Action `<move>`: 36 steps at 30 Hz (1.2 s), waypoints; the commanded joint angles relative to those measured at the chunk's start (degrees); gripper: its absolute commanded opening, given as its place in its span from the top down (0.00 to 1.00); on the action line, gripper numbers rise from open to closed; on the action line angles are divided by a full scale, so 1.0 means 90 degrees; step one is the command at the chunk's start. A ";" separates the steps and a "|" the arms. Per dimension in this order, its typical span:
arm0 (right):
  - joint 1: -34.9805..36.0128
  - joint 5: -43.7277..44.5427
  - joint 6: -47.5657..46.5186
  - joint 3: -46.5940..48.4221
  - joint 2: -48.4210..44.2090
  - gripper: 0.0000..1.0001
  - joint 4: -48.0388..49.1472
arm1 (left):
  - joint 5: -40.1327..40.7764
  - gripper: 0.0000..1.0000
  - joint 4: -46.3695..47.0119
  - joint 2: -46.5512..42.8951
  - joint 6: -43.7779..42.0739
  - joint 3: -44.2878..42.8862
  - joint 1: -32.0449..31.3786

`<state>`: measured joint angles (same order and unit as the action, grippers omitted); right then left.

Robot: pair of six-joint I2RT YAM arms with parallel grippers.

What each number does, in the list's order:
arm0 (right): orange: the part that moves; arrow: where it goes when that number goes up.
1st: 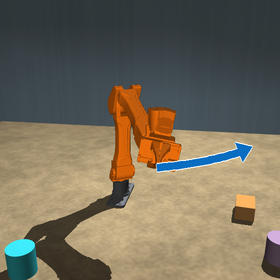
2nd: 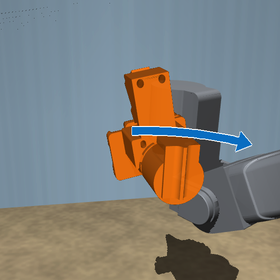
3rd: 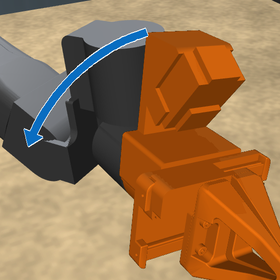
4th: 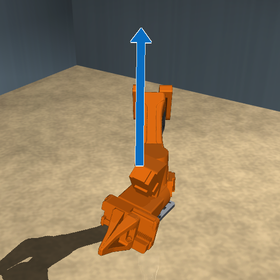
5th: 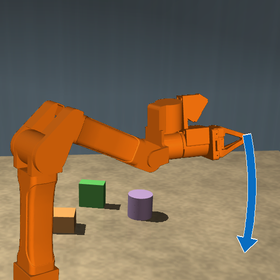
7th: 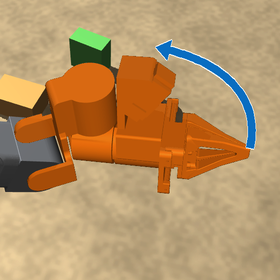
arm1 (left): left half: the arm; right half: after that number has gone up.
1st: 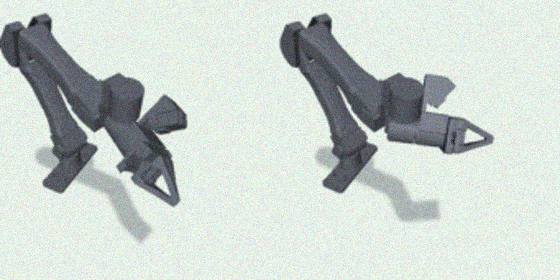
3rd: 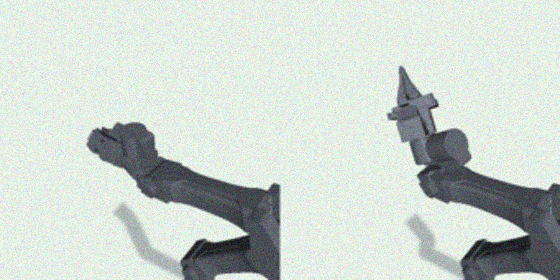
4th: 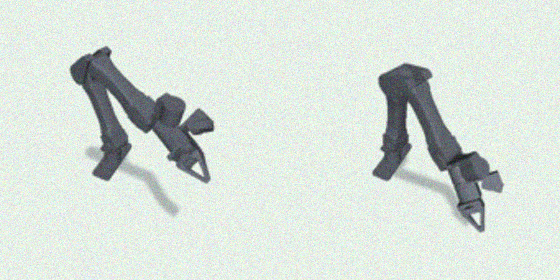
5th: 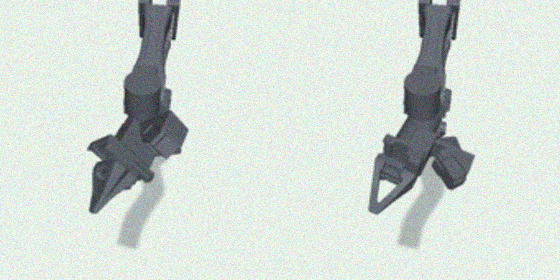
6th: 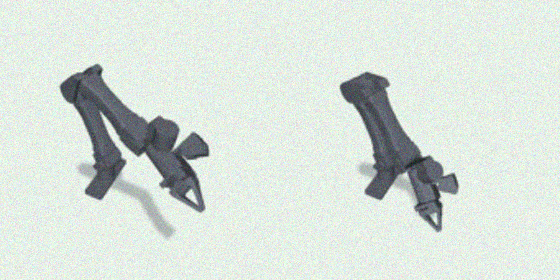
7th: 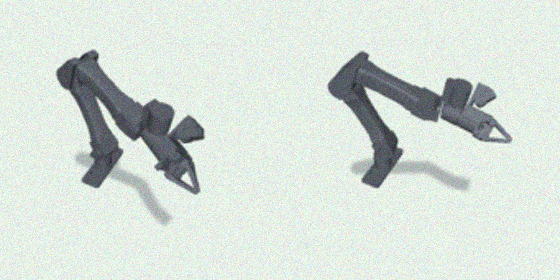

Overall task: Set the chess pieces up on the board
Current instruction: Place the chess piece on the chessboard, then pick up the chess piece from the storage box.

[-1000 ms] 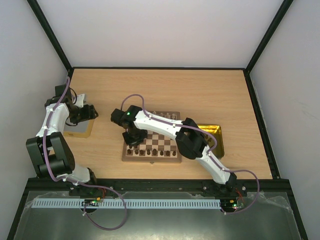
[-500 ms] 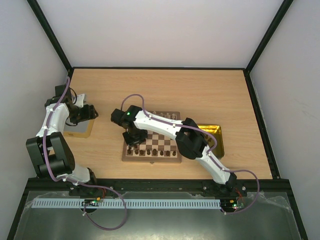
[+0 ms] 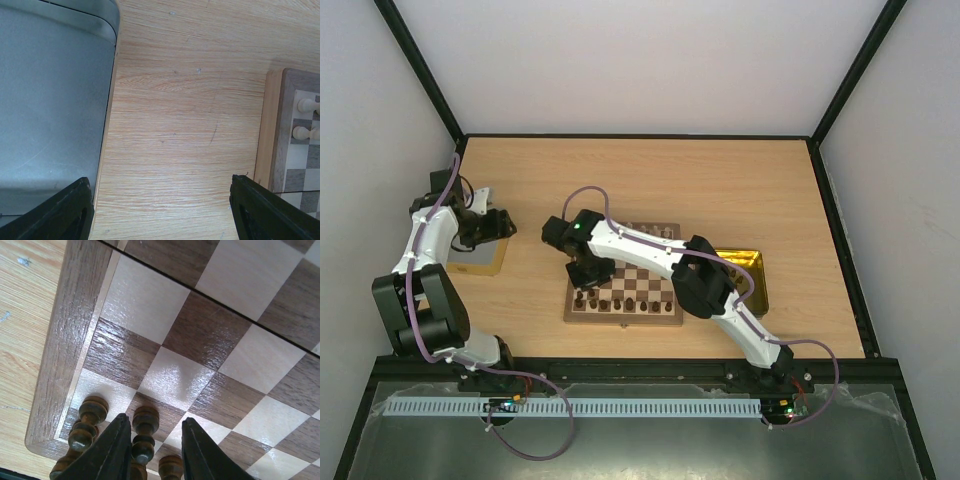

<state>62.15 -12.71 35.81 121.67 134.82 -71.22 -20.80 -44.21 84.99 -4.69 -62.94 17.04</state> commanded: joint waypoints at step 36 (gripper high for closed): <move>-0.3734 0.0506 0.0093 -0.6328 -0.5266 0.78 0.1403 | 0.0026 0.25 -0.0050 0.0032 0.0015 0.0061 -0.0140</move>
<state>29.47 -4.95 37.08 70.35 91.09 -63.70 -20.73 -44.21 84.99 -4.71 -62.94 16.23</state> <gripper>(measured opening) 0.223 0.746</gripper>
